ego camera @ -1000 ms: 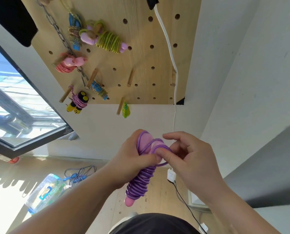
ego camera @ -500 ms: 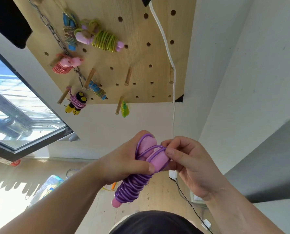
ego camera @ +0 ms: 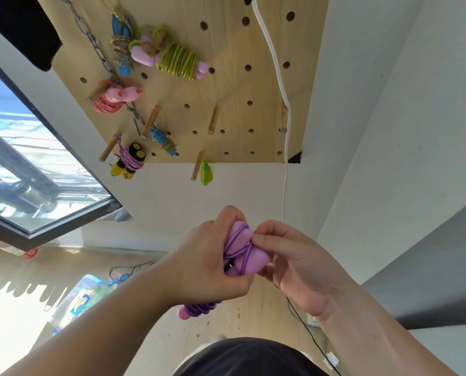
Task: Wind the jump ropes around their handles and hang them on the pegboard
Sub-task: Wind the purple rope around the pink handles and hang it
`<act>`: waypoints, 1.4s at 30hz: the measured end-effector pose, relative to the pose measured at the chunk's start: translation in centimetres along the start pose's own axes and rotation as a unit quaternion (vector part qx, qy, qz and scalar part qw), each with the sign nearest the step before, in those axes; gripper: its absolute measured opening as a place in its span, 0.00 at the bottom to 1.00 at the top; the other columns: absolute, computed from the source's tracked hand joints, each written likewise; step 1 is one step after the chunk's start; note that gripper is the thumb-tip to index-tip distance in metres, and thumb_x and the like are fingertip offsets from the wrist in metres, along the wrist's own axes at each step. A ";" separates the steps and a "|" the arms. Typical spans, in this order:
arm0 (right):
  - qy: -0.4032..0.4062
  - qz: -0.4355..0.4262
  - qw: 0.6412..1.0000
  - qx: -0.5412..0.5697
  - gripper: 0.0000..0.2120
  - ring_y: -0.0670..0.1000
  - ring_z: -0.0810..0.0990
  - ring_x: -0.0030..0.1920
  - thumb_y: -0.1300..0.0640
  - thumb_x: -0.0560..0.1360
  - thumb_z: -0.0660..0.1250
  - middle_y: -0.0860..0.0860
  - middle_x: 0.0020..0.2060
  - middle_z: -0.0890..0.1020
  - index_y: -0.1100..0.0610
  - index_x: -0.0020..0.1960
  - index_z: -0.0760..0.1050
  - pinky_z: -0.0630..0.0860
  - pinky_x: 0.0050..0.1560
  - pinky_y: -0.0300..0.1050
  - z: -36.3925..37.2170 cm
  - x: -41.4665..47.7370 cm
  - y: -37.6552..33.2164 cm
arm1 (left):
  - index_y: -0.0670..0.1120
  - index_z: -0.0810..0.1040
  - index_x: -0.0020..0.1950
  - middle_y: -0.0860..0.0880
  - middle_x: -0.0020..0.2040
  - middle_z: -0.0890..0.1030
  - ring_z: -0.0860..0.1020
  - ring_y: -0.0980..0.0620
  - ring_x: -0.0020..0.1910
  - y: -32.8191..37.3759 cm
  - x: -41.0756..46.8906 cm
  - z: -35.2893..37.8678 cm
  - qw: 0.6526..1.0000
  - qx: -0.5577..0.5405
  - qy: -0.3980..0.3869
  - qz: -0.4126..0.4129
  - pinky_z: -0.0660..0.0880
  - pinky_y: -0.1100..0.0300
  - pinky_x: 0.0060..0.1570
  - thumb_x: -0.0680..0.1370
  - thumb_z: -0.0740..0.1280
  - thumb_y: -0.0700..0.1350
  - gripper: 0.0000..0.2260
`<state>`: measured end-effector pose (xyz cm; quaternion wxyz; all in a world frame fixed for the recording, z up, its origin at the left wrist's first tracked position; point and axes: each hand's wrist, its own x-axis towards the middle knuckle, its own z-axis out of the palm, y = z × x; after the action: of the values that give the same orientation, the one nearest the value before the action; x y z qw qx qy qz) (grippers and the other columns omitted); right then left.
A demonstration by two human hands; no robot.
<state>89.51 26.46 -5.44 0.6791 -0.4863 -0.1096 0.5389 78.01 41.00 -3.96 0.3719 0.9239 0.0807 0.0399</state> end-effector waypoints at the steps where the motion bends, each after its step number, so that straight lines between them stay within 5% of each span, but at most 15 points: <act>1: 0.031 -0.027 0.999 -0.035 0.04 0.52 0.79 0.44 0.58 0.69 0.76 0.54 0.40 0.82 0.54 0.41 0.81 0.74 0.43 0.46 0.2 0.0 0.0 | 0.53 0.68 0.56 0.50 0.41 0.78 0.80 0.48 0.37 -0.2 0.0 0.3 1.000 -0.001 0.019 -0.006 0.78 0.53 0.32 0.68 0.76 0.50 0.23; 6: 0.159 -0.170 0.957 -0.173 0.02 0.50 0.81 0.44 0.53 0.74 0.74 0.49 0.41 0.83 0.49 0.45 0.82 0.78 0.42 0.39 1.2 0.0 1.0 | 0.53 0.74 0.53 0.51 0.42 0.79 0.80 0.50 0.41 -0.3 0.5 1.2 0.987 -0.107 0.098 -0.074 0.79 0.55 0.40 0.74 0.59 0.62 0.16; 9: 0.168 -0.220 0.935 -0.220 0.02 0.49 0.82 0.44 0.50 0.74 0.74 0.47 0.39 0.84 0.47 0.44 0.81 0.80 0.44 0.40 1.3 -0.2 0.7 | 0.51 0.76 0.48 0.51 0.40 0.79 0.79 0.49 0.41 0.0 1.0 1.4 0.980 -0.125 0.128 -0.085 0.78 0.47 0.44 0.79 0.55 0.60 0.16; 15: 0.183 -0.291 0.895 -0.284 0.05 0.50 0.82 0.43 0.56 0.76 0.73 0.46 0.39 0.83 0.48 0.42 0.82 0.81 0.44 0.45 1.3 -0.3 0.9 | 0.48 0.75 0.46 0.49 0.40 0.79 0.78 0.49 0.41 0.4 1.3 1.8 0.978 -0.151 0.119 -0.081 0.76 0.55 0.43 0.82 0.55 0.53 0.13; 24: 0.173 -0.291 0.904 -0.260 0.05 0.50 0.82 0.43 0.53 0.78 0.70 0.47 0.39 0.82 0.52 0.44 0.81 0.81 0.43 0.44 1.4 0.4 0.9 | 0.47 0.73 0.51 0.47 0.43 0.79 0.79 0.47 0.43 0.7 1.1 3.0 0.970 -0.171 0.154 -0.073 0.78 0.48 0.46 0.83 0.54 0.55 0.14; 29: 0.124 -0.291 0.915 -0.250 0.03 0.48 0.81 0.44 0.56 0.76 0.73 0.46 0.39 0.82 0.51 0.46 0.80 0.78 0.43 0.38 1.3 0.0 1.0 | 0.43 0.74 0.49 0.46 0.41 0.79 0.79 0.50 0.40 0.8 0.7 3.4 0.953 -0.213 0.203 -0.069 0.77 0.57 0.42 0.82 0.55 0.49 0.13; 39: 0.041 -0.175 0.927 -0.329 0.24 0.50 0.84 0.42 0.56 0.71 0.78 0.50 0.42 0.84 0.46 0.60 0.67 0.83 0.44 0.44 0.6 0.6 -0.6 | 0.46 0.75 0.45 0.47 0.39 0.78 0.78 0.45 0.40 0.1 0.9 3.9 0.938 -0.172 0.282 -0.101 0.76 0.43 0.43 0.81 0.55 0.52 0.14; 42: 0.024 -0.157 0.913 -0.377 0.28 0.49 0.84 0.42 0.54 0.70 0.79 0.49 0.42 0.85 0.43 0.62 0.67 0.83 0.45 0.45 0.6 0.8 -1.4 | 0.48 0.76 0.48 0.50 0.41 0.78 0.79 0.47 0.42 -0.1 1.2 3.5 0.948 -0.139 0.273 -0.085 0.77 0.48 0.43 0.81 0.53 0.56 0.16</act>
<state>90.28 27.52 -4.36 0.5236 -0.6952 -0.3630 0.3328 79.62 38.90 -6.49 0.4623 0.8065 0.2515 0.2695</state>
